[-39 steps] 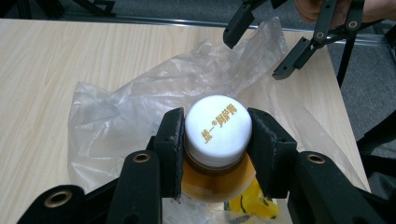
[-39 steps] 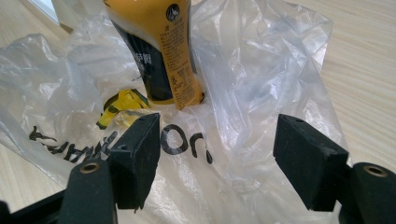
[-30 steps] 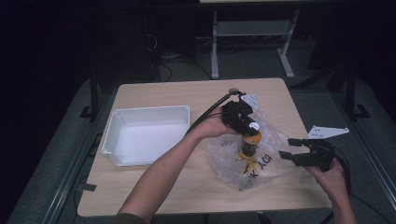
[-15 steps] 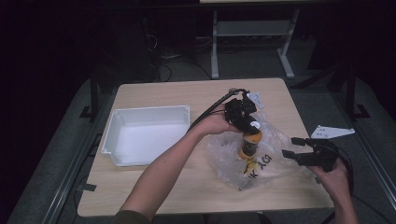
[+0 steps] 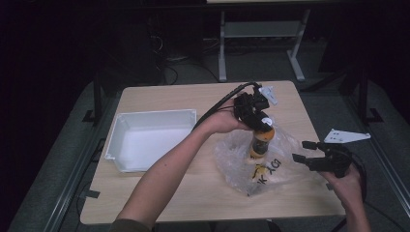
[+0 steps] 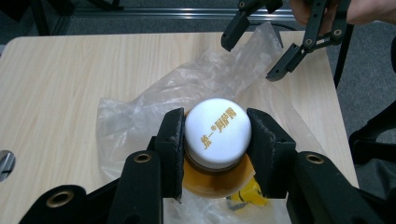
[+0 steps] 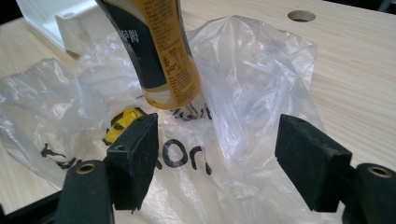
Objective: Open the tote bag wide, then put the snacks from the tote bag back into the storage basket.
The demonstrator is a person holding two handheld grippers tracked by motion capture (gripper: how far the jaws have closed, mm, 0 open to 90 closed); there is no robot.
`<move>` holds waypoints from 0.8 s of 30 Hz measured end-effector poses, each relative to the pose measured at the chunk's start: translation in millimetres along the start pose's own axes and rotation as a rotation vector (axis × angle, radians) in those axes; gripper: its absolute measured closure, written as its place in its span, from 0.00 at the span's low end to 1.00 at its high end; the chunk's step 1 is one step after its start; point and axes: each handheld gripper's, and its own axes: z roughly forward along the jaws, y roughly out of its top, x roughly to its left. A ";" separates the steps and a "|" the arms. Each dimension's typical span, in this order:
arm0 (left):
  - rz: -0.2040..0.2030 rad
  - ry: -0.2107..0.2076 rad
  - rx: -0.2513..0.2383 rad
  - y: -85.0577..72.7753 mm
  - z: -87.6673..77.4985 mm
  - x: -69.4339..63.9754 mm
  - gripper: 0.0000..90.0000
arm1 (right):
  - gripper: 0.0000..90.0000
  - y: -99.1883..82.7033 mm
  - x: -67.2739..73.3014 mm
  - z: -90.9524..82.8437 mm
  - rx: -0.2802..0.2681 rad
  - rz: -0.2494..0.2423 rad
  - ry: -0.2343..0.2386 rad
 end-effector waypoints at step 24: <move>-0.021 0.017 -0.009 2.1 -37.6 -2.6 0.66 | 0.33 -1.1 1.0 0.3 -0.002 0.000 -0.003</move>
